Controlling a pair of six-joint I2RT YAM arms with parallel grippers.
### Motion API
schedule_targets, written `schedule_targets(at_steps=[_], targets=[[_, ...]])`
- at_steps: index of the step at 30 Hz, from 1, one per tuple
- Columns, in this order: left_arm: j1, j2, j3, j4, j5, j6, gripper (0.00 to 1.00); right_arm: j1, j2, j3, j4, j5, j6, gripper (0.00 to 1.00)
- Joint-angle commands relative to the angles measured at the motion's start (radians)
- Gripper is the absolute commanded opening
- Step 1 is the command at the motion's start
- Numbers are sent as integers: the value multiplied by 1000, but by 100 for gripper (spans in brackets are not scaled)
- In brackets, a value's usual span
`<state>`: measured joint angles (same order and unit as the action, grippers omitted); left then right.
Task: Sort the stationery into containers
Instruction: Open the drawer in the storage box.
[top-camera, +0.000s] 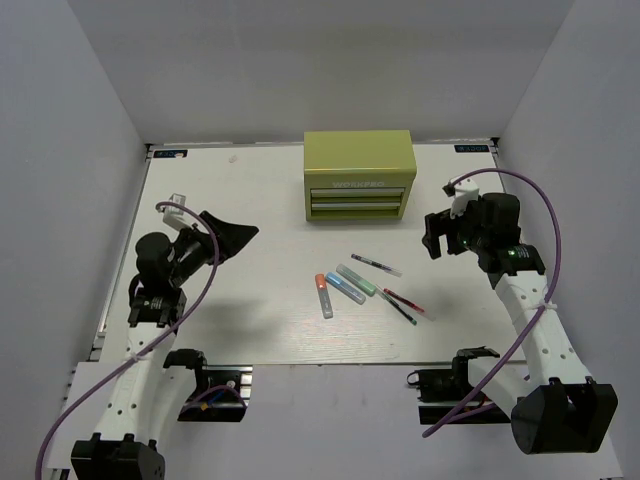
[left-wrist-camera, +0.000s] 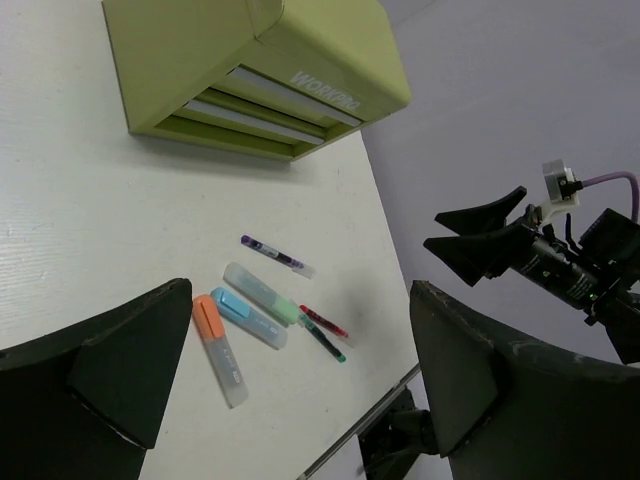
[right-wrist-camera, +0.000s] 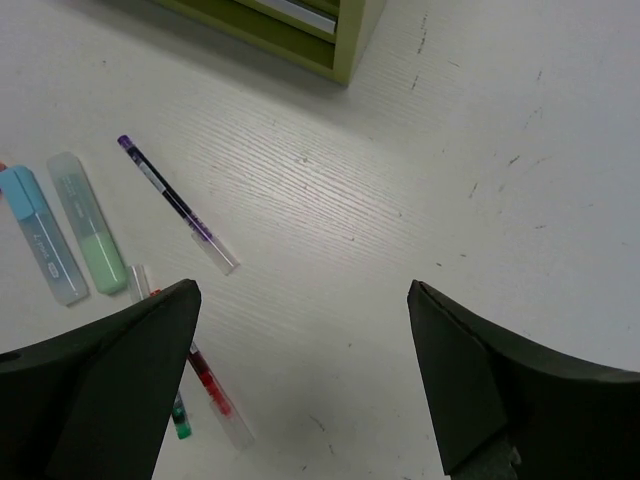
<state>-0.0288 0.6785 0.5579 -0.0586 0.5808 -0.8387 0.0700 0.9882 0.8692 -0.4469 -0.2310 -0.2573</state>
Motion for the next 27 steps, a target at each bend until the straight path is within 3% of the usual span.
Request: schedule_targets(at_steps=[1,4,5,8,13,17,18,19,20,21,22,24,26,27], targets=[[4,32,-18,94,36,-26,100,-3,-6,40,-9,-54,3,90],[4,73,-29,160,47,-53,100,-1,-10,77,-82,-170,-124,90],[-5,87,-38,177,56,-53,100,-1,-8,88,-105,-192,-251,90],[-16,147,-49,250,56,-76,100,2,-2,137,-174,-231,-316,90],[-100,259,-26,330,-5,-85,89,2,9,208,-197,-211,-364,90],[-248,372,-4,400,-79,-103,76,5,14,269,-214,-292,-406,90],[-278,401,10,414,-111,-103,74,5,13,280,-207,-309,-416,85],[-308,464,19,443,-125,-103,70,8,15,287,-210,-356,-433,67],[-363,495,42,454,-143,-115,61,8,24,310,-196,-361,-419,15],[-388,522,53,470,-186,-128,58,10,29,313,-149,-358,-396,5],[-411,545,62,502,-211,-137,55,11,44,324,-135,-350,-376,6],[-465,608,76,549,-286,-177,53,17,62,333,-63,-350,-362,40],[-493,650,105,615,-332,-215,53,37,111,349,-27,-349,-381,68],[-516,700,120,625,-376,-226,58,43,127,379,-24,-349,-387,73]])
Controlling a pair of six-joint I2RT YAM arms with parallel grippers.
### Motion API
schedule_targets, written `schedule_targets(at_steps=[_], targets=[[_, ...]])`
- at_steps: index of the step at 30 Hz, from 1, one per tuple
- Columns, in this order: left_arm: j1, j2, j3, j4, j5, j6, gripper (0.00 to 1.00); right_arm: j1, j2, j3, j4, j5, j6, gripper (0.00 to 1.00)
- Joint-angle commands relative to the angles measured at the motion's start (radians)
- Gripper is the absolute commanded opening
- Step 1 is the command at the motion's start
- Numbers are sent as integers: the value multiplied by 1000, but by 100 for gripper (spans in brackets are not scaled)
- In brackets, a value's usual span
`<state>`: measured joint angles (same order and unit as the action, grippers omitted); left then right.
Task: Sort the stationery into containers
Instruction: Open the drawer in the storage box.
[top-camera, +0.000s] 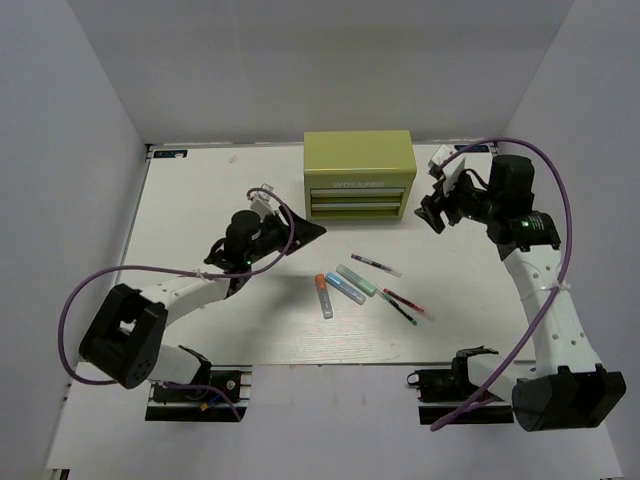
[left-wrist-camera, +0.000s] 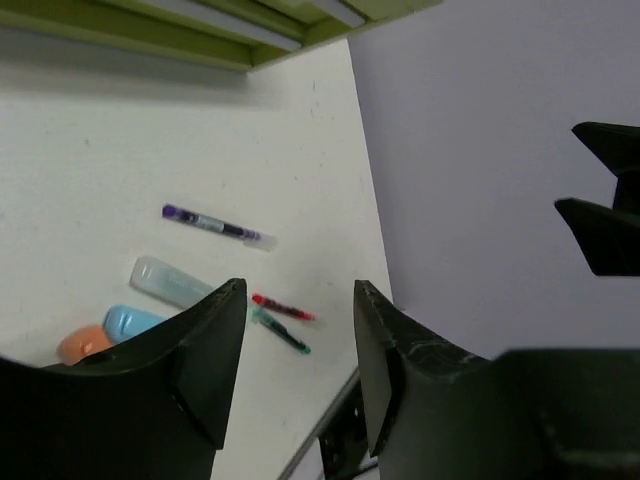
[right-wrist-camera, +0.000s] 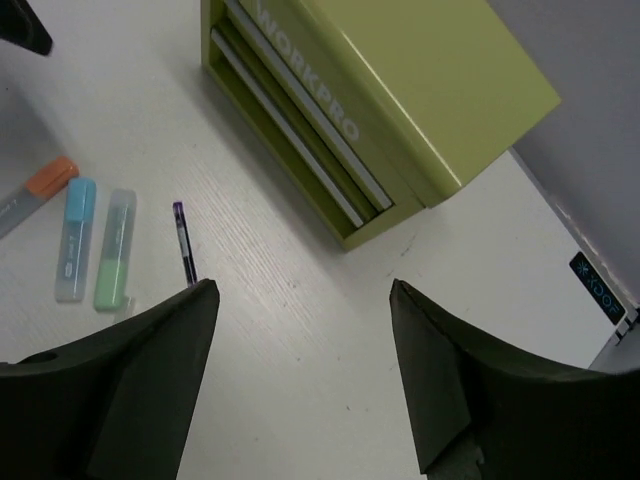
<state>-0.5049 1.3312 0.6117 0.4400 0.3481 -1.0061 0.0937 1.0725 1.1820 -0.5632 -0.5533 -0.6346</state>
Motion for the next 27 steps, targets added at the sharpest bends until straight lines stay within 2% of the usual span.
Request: schedule_targets(at_steps=[1,3,7,12,20,27], targets=[[-50,74,95,144,-161,-58,58,23,82,85,92,-25,-22,76],[-85,129,123,207,-220,-83,62,49,171,135,89,-14,-23,80],[-135,273,183,337,-322,-106,63,99,282,218,138,35,-36,80],[-169,445,236,425,-452,-146,63,149,405,292,200,144,-54,80],[-198,577,330,459,-596,-220,64,178,517,324,243,222,-111,80],[-198,643,359,531,-647,-292,64,178,601,360,235,193,-131,79]])
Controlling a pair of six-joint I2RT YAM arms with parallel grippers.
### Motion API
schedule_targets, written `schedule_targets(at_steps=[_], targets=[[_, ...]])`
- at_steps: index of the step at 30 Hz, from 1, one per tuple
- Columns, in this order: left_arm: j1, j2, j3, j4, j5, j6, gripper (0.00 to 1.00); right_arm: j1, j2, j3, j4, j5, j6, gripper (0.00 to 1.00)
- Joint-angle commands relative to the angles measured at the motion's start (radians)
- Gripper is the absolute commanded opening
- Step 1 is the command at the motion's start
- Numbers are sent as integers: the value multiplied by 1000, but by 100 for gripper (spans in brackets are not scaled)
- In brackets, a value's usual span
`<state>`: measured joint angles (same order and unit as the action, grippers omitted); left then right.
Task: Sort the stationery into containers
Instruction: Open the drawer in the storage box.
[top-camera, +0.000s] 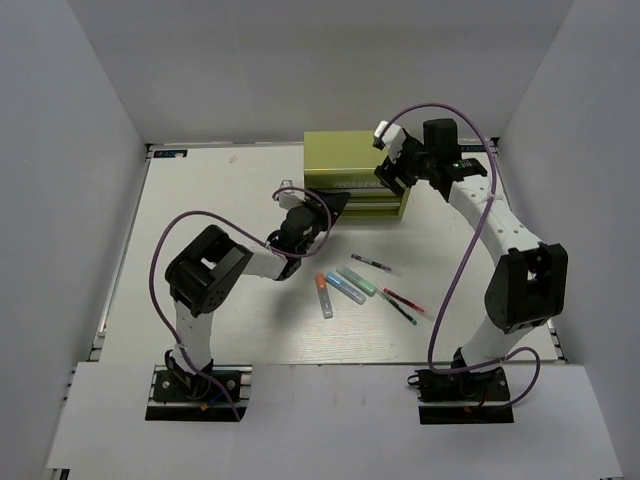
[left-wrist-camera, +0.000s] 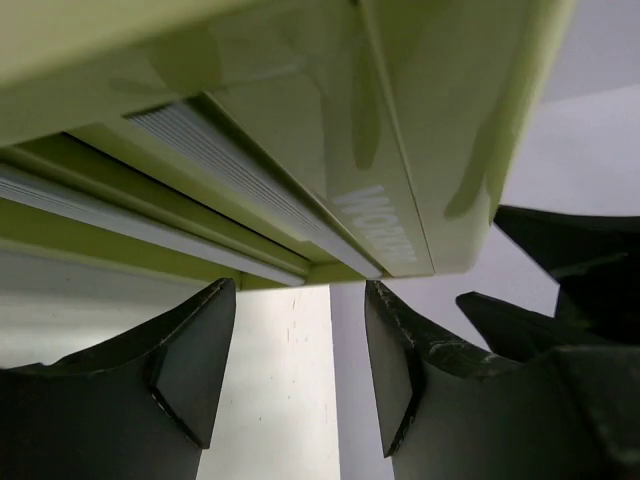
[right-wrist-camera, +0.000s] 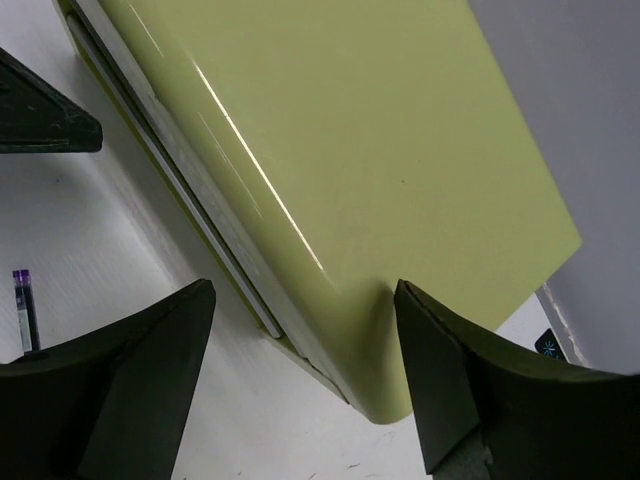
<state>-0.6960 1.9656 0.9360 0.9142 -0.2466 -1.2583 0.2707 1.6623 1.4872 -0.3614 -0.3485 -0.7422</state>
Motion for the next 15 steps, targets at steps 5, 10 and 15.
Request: schedule_targets(at_steps=[5,10,15], targets=[[-7,39,58,37,-85,-68,64,1,60,85,10,-43,-32,72],[-7,71,76,37,-106,-101,64,-2,88,113,-11,-63,-45,70],[-7,101,107,46,-115,-119,62,-5,91,110,-25,-76,-52,68]])
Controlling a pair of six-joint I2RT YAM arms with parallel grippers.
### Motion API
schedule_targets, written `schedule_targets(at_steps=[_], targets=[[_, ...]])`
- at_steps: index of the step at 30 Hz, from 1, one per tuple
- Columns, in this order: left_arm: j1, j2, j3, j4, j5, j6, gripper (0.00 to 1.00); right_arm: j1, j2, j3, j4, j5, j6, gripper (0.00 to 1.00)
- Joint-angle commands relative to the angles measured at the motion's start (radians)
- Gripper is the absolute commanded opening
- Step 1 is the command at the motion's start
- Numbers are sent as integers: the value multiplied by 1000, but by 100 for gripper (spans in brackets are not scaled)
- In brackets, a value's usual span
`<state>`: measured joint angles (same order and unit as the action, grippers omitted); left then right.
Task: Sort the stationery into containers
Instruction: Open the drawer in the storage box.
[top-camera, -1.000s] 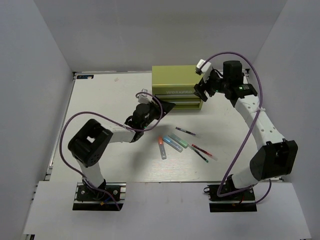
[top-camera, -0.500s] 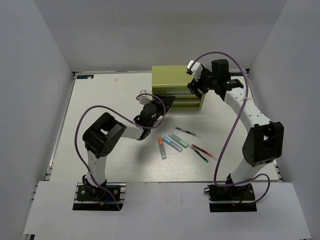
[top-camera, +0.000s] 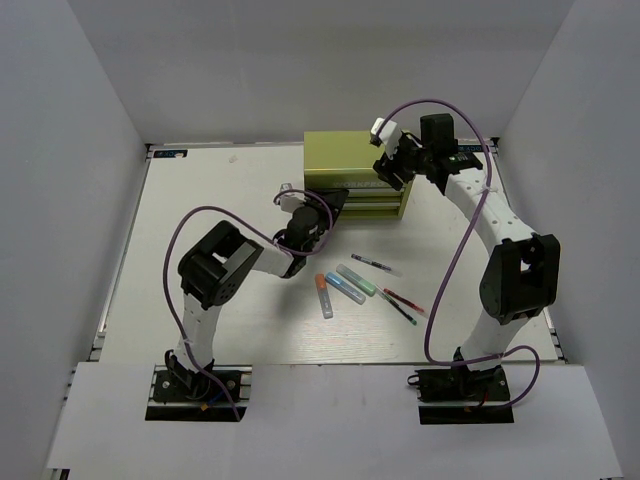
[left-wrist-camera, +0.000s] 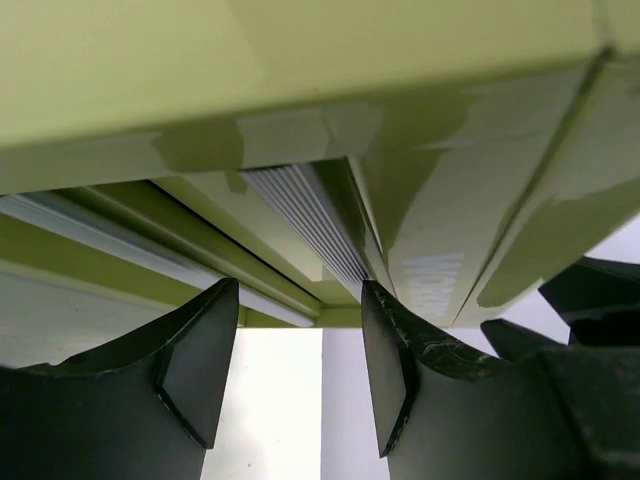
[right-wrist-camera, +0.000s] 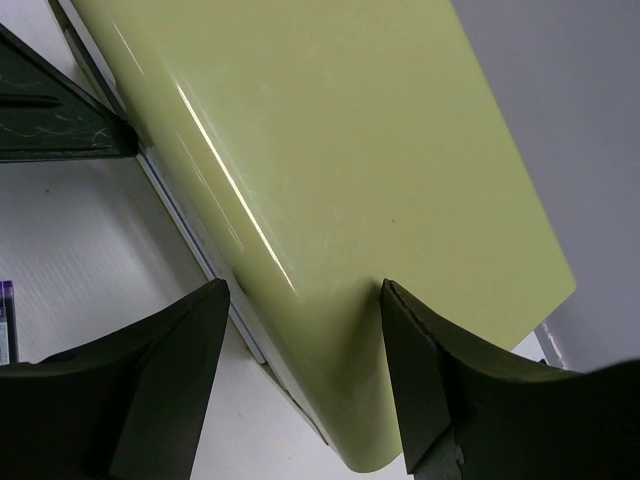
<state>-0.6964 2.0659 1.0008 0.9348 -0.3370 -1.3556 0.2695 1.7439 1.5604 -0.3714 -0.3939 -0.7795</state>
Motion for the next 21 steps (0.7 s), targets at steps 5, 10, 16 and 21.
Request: schedule_targets(at_steps=[5,10,16,21], targets=[[-6,23,52,70,-34,-42,59,-3,6,26,-18,-34,-17,66],[-6,45,61,90,-43,-69,59,-3,3,17,-18,-36,-17,66],[-6,56,50,174,-74,-88,58,-3,0,6,-21,-37,-17,66],[-6,65,59,162,-92,-111,56,-4,3,4,-18,-36,-14,66]])
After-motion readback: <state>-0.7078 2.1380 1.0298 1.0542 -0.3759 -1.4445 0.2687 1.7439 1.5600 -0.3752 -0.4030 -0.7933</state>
